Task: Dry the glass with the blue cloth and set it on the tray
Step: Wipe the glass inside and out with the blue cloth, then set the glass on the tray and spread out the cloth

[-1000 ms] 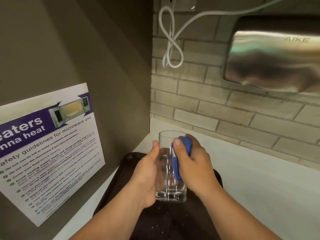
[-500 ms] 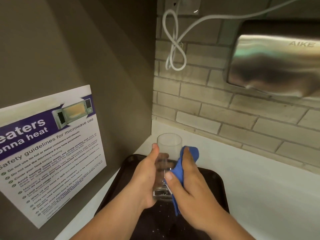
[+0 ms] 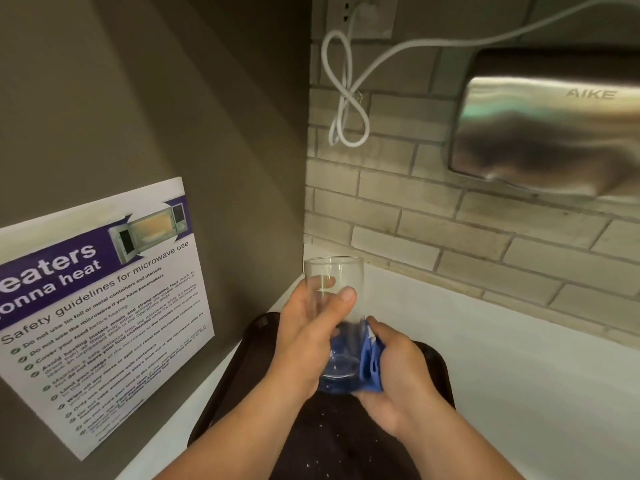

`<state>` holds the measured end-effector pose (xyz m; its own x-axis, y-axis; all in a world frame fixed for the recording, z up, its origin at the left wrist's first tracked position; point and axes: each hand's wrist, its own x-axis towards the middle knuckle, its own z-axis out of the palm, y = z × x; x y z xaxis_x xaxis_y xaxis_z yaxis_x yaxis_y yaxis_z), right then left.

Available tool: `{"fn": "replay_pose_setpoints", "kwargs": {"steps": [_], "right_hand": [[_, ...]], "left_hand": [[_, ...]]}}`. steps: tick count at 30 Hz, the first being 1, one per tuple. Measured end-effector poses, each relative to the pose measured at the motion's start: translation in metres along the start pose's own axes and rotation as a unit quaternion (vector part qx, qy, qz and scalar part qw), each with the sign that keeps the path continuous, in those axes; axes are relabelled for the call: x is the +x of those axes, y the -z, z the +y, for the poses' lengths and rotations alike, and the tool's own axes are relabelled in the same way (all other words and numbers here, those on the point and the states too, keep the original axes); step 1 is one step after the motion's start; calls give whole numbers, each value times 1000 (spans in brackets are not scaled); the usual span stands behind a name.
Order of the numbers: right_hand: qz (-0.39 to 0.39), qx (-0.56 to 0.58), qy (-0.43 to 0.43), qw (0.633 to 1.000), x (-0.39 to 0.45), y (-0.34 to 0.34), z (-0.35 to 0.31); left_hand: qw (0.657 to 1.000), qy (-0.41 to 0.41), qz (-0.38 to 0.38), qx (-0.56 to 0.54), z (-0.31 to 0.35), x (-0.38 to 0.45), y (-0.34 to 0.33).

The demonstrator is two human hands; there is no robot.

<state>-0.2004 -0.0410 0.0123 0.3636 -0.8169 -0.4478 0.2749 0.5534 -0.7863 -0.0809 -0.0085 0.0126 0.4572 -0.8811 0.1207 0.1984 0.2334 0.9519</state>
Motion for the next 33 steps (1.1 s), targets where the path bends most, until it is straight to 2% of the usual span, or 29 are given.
{"fn": "replay_pose_setpoints", "kwargs": {"steps": [4,7,10,12,16,18,21,24,26,29,33], "right_hand": [[-1,39,-72,997,16,8,10],[27,14,-85,996,24,18,22],[39,-26,-73,996,22,36,20],[41,-29,-62,997,22,46,7],[-80,6,-62,995,12,53,-35],[-142,-16,-48,989,8,49,-53],[-187,-67,-17,980,10,38,-73],[-197,-164,-1,967,15,24,-92],[-202,-244,7,948,18,12,-106],[-225,-331,11,916,21,-10,-123],[-267,-378,-28,886,20,-41,-140]], "left_hand": [[978,-141,-16,155,-17,-3,12],[967,-164,1,196,-25,1,26],[980,-108,50,160,-36,9,51],[983,-54,52,166,-49,9,69],[977,28,29,209,-78,3,90],[974,44,11,221,-89,2,98],[962,56,-48,263,-97,4,109],[951,92,-139,262,-72,13,107],[956,77,-174,225,-34,25,100],[957,-33,-179,225,33,46,70],[898,-131,-254,333,94,67,18]]}}
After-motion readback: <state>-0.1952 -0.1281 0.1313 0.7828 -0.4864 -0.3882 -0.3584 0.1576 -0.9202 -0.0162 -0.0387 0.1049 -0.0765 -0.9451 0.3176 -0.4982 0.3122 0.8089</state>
